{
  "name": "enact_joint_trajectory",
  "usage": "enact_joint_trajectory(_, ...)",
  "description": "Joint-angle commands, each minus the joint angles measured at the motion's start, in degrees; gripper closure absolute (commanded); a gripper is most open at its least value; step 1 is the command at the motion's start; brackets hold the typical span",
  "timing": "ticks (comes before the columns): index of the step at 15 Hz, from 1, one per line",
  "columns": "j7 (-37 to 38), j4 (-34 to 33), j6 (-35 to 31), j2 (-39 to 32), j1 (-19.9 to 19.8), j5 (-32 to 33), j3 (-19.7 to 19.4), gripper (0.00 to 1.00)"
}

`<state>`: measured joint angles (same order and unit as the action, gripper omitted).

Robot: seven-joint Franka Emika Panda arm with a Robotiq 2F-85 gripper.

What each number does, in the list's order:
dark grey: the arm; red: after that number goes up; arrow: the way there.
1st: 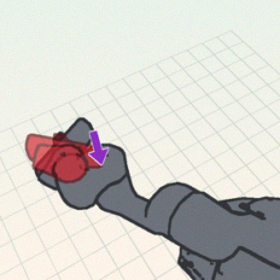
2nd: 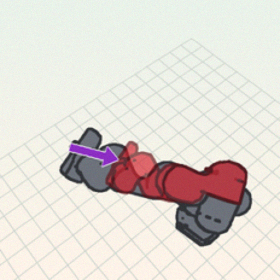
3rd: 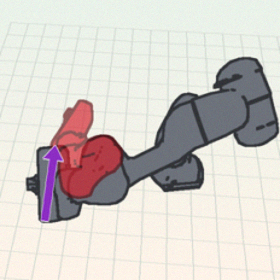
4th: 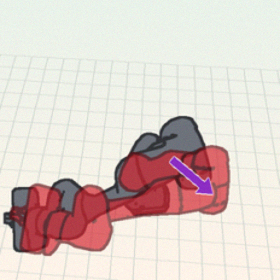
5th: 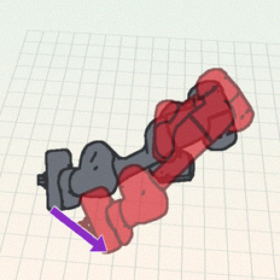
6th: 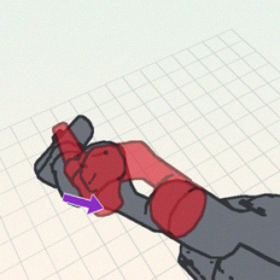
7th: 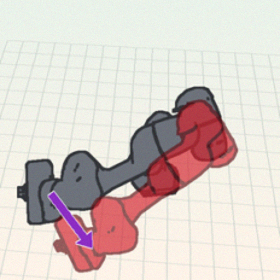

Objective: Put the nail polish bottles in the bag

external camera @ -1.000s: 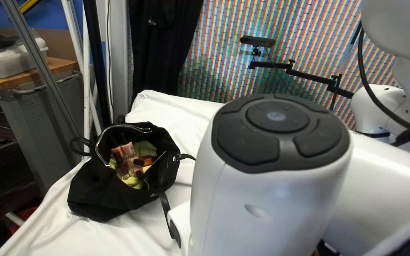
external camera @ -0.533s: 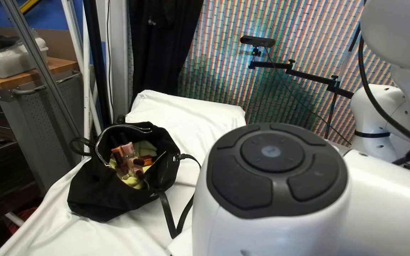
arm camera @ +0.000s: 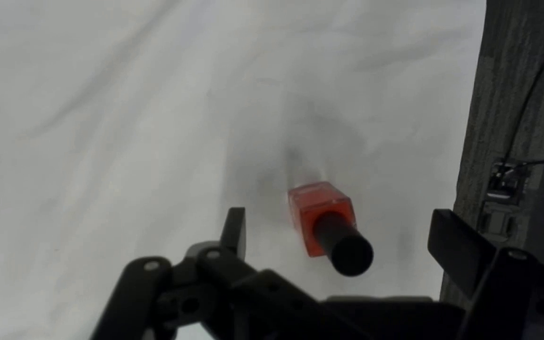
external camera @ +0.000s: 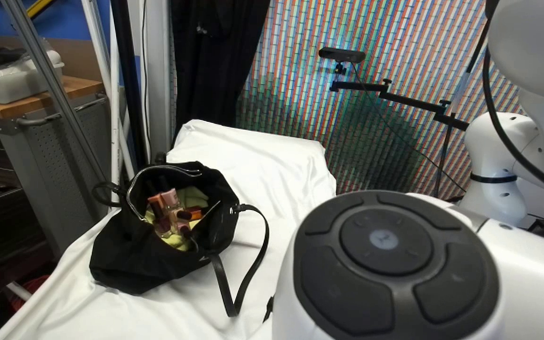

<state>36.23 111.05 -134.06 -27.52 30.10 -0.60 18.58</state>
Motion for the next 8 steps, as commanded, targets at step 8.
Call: enact_joint_trajectory(8, -0.3, 0.5, -1.1, -1.6, 6.8, 0.0, -0.2, 0.0)
